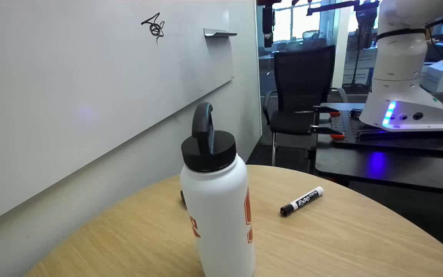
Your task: Pick up the duster and rub the white board
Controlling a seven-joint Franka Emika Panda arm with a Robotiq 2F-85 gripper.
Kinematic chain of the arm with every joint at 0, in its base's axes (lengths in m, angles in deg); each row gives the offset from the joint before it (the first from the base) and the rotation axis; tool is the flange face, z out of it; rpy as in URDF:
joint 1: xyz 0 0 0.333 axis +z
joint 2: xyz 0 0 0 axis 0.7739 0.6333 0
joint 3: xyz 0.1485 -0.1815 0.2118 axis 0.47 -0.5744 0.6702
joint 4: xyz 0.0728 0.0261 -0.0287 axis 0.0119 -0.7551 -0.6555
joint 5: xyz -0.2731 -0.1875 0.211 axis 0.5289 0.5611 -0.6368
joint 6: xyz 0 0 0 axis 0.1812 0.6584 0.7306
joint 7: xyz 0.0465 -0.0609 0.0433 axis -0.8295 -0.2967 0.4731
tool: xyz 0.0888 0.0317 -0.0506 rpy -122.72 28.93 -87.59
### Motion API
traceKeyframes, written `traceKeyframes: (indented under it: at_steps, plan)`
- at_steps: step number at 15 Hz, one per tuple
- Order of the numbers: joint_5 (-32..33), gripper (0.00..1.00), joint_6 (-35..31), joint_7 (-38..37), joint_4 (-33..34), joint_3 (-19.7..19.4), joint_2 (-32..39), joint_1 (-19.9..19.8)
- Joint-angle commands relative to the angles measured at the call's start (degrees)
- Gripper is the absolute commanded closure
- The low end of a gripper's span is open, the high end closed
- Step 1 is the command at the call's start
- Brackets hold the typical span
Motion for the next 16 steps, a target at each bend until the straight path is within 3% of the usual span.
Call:
traceKeyframes:
  at_steps: [1, 6, 16]
  plan:
    - [0.21, 0.00, 0.13, -0.19, 0.10, -0.32, 0.03, 0.35]
    - [0.67, 0.00, -2.23, 1.36, 0.73, 0.48, 1.34, 1.53]
    - [1.68, 0.00, -13.97, 12.74, 8.06, 8.91, 18.86, 14.74]
